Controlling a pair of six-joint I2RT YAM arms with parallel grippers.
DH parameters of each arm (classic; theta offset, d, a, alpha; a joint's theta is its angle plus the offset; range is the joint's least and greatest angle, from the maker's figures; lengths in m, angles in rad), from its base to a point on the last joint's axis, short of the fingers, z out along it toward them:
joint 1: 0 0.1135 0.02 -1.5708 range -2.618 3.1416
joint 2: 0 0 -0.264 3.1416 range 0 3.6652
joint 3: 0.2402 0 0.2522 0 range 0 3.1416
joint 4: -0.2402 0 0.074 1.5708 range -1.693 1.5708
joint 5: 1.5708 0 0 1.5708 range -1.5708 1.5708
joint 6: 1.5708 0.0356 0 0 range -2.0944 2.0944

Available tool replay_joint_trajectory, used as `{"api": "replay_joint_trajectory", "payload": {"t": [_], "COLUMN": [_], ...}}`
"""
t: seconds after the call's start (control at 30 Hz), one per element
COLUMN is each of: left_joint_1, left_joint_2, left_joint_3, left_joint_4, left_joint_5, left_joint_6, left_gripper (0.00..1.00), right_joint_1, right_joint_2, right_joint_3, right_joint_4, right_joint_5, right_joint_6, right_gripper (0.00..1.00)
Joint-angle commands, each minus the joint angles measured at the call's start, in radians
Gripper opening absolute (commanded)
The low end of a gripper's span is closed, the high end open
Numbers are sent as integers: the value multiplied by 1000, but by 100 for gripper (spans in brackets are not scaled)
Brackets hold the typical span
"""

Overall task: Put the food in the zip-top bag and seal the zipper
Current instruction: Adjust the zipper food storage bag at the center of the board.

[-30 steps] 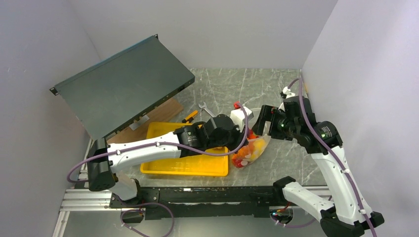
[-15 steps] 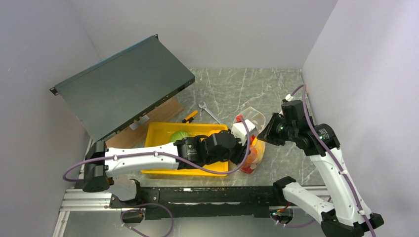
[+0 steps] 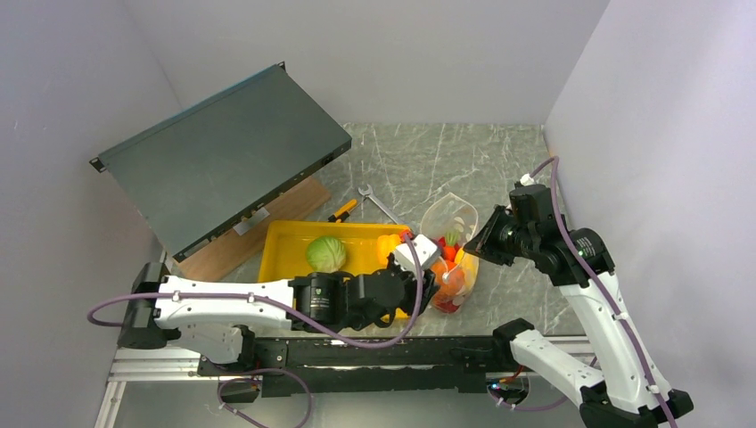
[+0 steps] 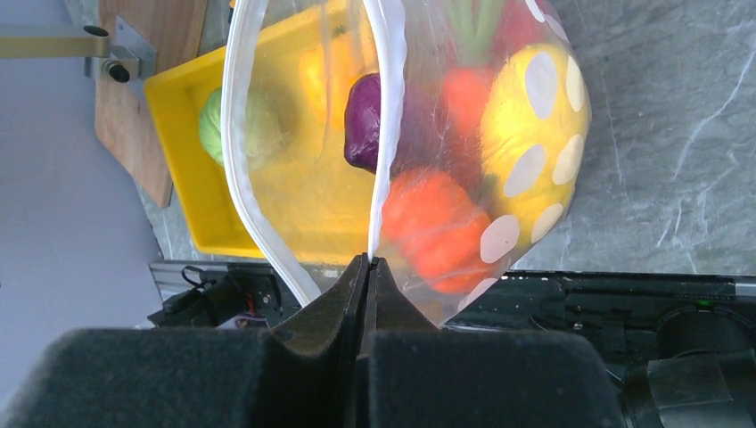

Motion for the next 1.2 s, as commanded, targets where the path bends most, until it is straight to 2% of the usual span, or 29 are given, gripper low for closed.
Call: {"api": "replay_joint_trajectory", "payload": {"t": [0.0, 0.07, 0.27, 0.4, 0.47, 0.57, 0.63, 0.7, 0.73, 0.83, 0.9, 1.07, 1.17], "left_joint_1": [-30, -31, -32, -25, -16, 25, 86, 139, 155, 224, 280, 398, 444], "left_joint_2": [35, 60, 124, 166, 161, 124, 90, 36, -3, -116, -148, -64, 18], "left_joint_3": [71, 76, 110, 188, 191, 169, 169, 148, 106, -31, -45, 62, 115], "left_joint_4": [-36, -14, 14, -56, -41, 11, -43, -75, -43, 60, 17, -152, -239], "left_joint_5": [-92, -105, -150, -181, -135, 52, 166, 203, 206, 243, 275, 439, 430], "left_joint_6": [-114, -128, -127, -137, -130, -61, -105, -177, -196, -263, -291, -223, -266], "left_gripper": [41, 42, 64, 66, 69, 72, 70, 61, 60, 68, 70, 75, 75], "right_joint_1": [-3, -2, -3, -3, -2, -4, -3, -3, -2, -2, -4, -3, -3], "right_joint_2": [-18, -21, -22, -40, -39, -40, -46, -60, -68, -87, -91, -75, -58], "right_joint_3": [-15, -16, -20, -38, -40, -48, -54, -76, -85, -118, -129, -139, -134], "right_joint_4": [44, 47, 52, 86, 107, 165, 186, 221, 242, 286, 302, 311, 311], "right_joint_5": [10, 19, 27, 22, 14, -80, -88, -101, -106, -142, -159, -208, -213], "right_joint_6": [26, 27, 13, -16, -80, -242, -291, -322, -332, -356, -368, -429, -472], "right_gripper": [0, 0, 0, 0, 0, 0, 0, 0, 0, 0, 0, 0, 0]}}
